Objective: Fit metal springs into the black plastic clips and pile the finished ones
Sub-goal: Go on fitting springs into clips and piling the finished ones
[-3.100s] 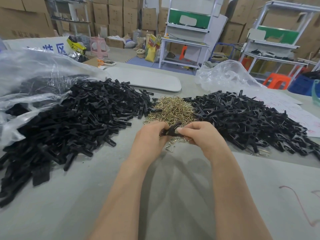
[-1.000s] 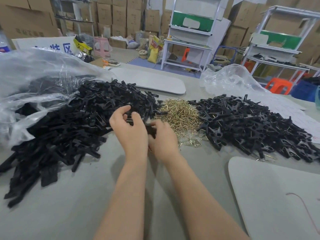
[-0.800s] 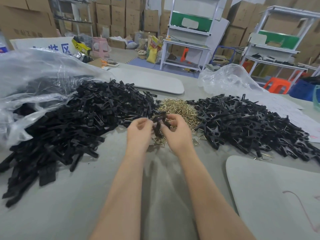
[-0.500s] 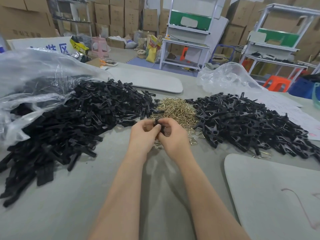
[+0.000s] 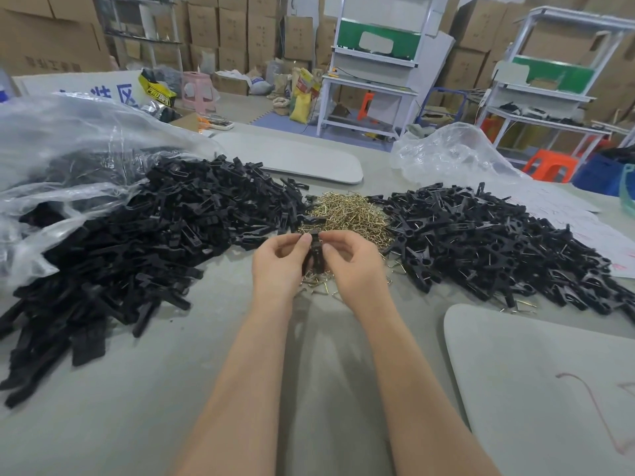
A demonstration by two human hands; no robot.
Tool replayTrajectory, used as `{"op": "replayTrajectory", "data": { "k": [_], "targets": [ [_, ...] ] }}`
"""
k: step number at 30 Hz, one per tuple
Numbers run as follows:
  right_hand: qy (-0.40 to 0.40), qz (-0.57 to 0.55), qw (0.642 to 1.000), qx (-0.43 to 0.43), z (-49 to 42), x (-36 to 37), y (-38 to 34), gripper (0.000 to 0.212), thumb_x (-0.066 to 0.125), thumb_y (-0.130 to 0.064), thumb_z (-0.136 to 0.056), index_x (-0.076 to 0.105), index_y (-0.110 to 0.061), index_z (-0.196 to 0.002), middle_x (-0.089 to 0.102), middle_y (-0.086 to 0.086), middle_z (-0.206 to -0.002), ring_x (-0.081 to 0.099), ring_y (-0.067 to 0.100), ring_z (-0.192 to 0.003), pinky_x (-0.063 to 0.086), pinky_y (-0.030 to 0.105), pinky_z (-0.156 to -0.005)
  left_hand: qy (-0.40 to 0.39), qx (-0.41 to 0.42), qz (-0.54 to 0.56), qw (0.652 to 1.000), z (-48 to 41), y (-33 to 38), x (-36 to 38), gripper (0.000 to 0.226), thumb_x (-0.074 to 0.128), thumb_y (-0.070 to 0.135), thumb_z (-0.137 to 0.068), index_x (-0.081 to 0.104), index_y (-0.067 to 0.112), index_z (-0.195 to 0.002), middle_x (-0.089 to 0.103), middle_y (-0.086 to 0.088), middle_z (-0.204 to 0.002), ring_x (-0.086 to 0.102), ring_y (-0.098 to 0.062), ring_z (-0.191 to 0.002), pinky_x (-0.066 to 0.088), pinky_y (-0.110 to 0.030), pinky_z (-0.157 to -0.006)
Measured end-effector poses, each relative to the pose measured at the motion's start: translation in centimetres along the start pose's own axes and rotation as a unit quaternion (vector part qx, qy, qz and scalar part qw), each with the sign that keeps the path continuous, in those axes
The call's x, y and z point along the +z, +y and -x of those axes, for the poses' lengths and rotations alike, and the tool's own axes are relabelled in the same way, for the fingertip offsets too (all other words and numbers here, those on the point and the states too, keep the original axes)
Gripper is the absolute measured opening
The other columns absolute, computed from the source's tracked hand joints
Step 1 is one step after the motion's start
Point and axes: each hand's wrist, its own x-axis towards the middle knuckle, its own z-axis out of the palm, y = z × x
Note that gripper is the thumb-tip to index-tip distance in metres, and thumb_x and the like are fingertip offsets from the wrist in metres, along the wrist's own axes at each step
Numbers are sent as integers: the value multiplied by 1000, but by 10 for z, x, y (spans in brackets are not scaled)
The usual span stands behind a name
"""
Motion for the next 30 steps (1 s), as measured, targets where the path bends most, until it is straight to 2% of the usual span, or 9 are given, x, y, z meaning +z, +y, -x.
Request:
{"op": "replayTrajectory", "data": {
  "k": [5,9,13,17,19,21,25,27,30],
  "targets": [
    [-1,-14,1000,-5,2,10,-2,14,60,-6,-90,65,-14,-101,70,1,-94,67,15,-91,54,36,-89,13,2,-28,1000,1,-3,1,29,68,25,-87,66,-2,-97,61,-4,-74,51,-9,-61,43,-22,-62],
    [63,5,998,-27,3,11,3,20,63,-6,-87,56,-23,-96,60,-14,-89,61,-6,-83,50,17,-81,-13,-17,-20,1000,5,0,3,27,64,29,-90,66,6,-77,56,-1,-62,45,-13,-58,38,-27,-59],
    [75,-50,996,19,2,7,4,25,65,-5,-86,54,-27,-87,57,-7,-81,67,11,-62,57,30,-67,-16,22,-33,999,8,2,3,25,60,34,-92,69,13,-82,61,1,-66,55,-15,-65,46,-29,-65],
    [72,-11,997,0,2,6,1,13,67,-11,-86,66,-24,-89,67,-3,-89,68,16,-84,55,35,-81,-26,52,-83,995,8,2,4,34,56,32,-94,67,7,-74,59,-3,-62,52,-17,-63,45,-34,-67],
    [71,19,997,-11,2,6,0,12,63,-13,-89,71,-14,-97,70,2,-95,65,12,-87,51,26,-83,-42,46,-88,994,8,1,4,36,54,27,-96,64,1,-73,56,-5,-61,48,-18,-60,42,-34,-66],
    [81,56,995,-33,3,5,-2,17,58,-9,-91,71,-10,-101,70,2,-98,61,4,-84,45,13,-80,-60,30,-72,995,9,0,6,31,52,22,-97,62,5,-74,57,-7,-66,47,-18,-62,40,-32,-66],
    [91,40,994,-43,6,9,-5,27,58,-3,-89,62,-12,-114,62,-11,-97,58,-10,-84,45,8,-83,-64,0,-9,998,10,0,6,27,53,24,-97,65,16,-75,64,-9,-77,57,-19,-74,50,-35,-74],
    [92,-4,996,-18,6,11,-7,30,61,-4,-88,58,-14,-116,60,-12,-98,58,-11,-87,43,6,-83,-40,28,-39,998,8,0,4,24,55,28,-95,65,20,-75,63,1,-67,57,-12,-64,50,-29,-64],
    [73,-76,994,26,4,13,-9,20,63,-3,-87,61,-18,-100,64,-6,-95,62,6,-92,50,21,-88,-8,74,-46,996,6,-1,2,16,61,26,-92,69,14,-85,64,10,-63,54,5,-51,43,-12,-52]
  ]
}}
